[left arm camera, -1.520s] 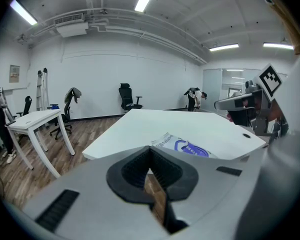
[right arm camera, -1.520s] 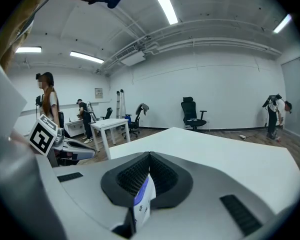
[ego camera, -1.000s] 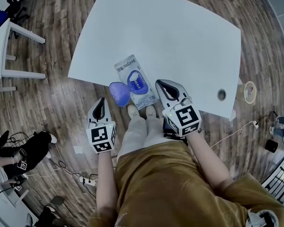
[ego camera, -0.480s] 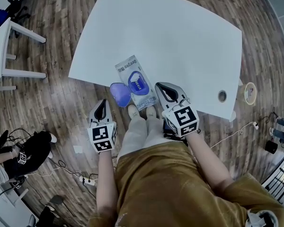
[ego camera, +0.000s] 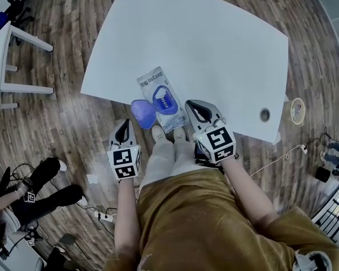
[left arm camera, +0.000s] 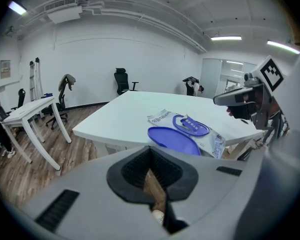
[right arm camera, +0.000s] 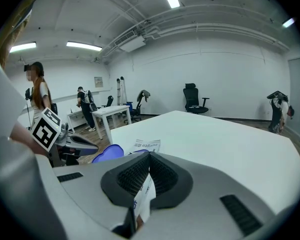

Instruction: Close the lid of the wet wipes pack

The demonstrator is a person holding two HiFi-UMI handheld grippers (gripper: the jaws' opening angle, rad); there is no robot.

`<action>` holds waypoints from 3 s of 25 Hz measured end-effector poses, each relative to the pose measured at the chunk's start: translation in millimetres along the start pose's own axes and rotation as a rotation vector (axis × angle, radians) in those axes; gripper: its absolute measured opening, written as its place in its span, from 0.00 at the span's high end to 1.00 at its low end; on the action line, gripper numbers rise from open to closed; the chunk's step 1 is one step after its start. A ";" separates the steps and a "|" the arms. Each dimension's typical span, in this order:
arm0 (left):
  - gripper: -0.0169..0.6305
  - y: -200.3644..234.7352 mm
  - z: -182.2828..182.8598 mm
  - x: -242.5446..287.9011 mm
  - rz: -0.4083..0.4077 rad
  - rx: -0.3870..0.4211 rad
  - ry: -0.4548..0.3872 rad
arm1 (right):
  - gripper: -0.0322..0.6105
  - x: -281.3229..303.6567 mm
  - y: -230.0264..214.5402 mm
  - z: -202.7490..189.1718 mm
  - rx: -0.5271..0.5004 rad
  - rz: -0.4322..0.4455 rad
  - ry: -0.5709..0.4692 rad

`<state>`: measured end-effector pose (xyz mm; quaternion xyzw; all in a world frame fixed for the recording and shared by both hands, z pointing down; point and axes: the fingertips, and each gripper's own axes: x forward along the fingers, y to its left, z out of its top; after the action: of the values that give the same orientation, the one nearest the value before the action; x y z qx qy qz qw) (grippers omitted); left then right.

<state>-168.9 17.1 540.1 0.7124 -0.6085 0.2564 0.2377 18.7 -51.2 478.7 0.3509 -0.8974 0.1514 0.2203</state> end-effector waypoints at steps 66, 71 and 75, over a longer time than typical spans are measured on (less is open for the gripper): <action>0.98 -29.6 -4.3 12.2 -0.083 0.024 0.034 | 0.94 -0.9 -6.9 4.2 0.012 0.009 0.004; 0.98 -36.9 -2.4 12.6 -0.099 0.035 0.030 | 0.94 -3.3 -9.2 5.7 0.016 0.005 -0.002; 0.98 -40.8 3.0 12.1 -0.105 0.045 0.019 | 0.94 -5.6 -10.0 6.6 0.016 0.002 -0.007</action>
<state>-126.8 12.2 544.7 0.7458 -0.5623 0.2640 0.2407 27.5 -58.0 471.4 0.3522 -0.8974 0.1573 0.2143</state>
